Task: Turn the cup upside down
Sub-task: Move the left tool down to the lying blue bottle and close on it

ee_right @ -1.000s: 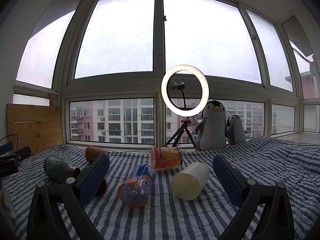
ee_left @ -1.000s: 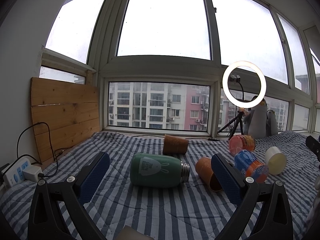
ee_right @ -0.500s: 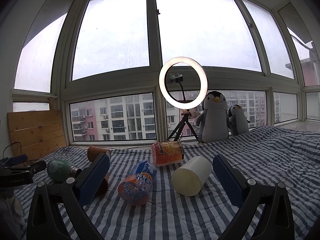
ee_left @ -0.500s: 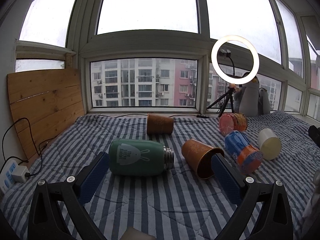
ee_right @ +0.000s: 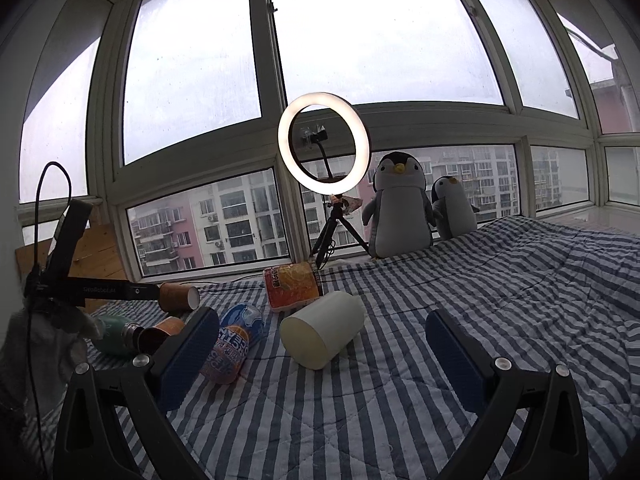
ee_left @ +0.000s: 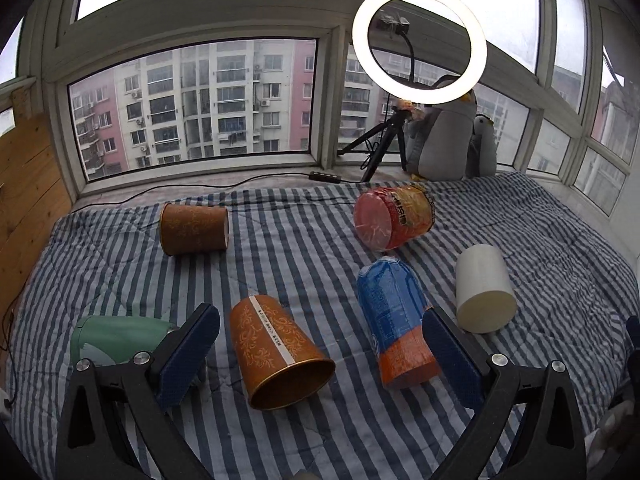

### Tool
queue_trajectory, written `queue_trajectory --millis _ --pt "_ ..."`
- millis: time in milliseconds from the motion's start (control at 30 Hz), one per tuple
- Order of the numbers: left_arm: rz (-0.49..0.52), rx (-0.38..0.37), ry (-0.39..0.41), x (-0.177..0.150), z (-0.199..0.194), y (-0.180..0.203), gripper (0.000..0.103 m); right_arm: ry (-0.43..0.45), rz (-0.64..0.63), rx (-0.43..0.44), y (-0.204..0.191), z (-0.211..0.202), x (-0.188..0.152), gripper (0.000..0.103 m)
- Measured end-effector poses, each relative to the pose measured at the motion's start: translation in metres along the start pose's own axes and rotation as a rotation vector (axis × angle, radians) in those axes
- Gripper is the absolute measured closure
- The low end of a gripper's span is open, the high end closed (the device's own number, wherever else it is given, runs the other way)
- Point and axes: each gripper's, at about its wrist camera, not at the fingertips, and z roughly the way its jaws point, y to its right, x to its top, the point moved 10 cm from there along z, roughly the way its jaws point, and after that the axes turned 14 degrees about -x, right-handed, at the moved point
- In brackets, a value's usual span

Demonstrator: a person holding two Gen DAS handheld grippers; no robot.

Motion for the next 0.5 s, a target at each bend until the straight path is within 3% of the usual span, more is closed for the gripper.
queue_trajectory --millis 133,333,500 --pt "-0.033 -0.020 -0.112 0.017 0.051 0.012 0.000 -0.019 0.011 -0.005 0.022 0.005 -0.002 0.001" --pt "-0.021 -0.007 -0.208 0.033 0.113 0.033 0.001 -0.025 0.032 0.004 0.039 0.009 -0.005 0.001" --pt "-0.086 -0.004 -0.276 0.031 0.153 0.023 0.004 -0.026 0.044 0.024 0.039 0.011 -0.006 0.001"
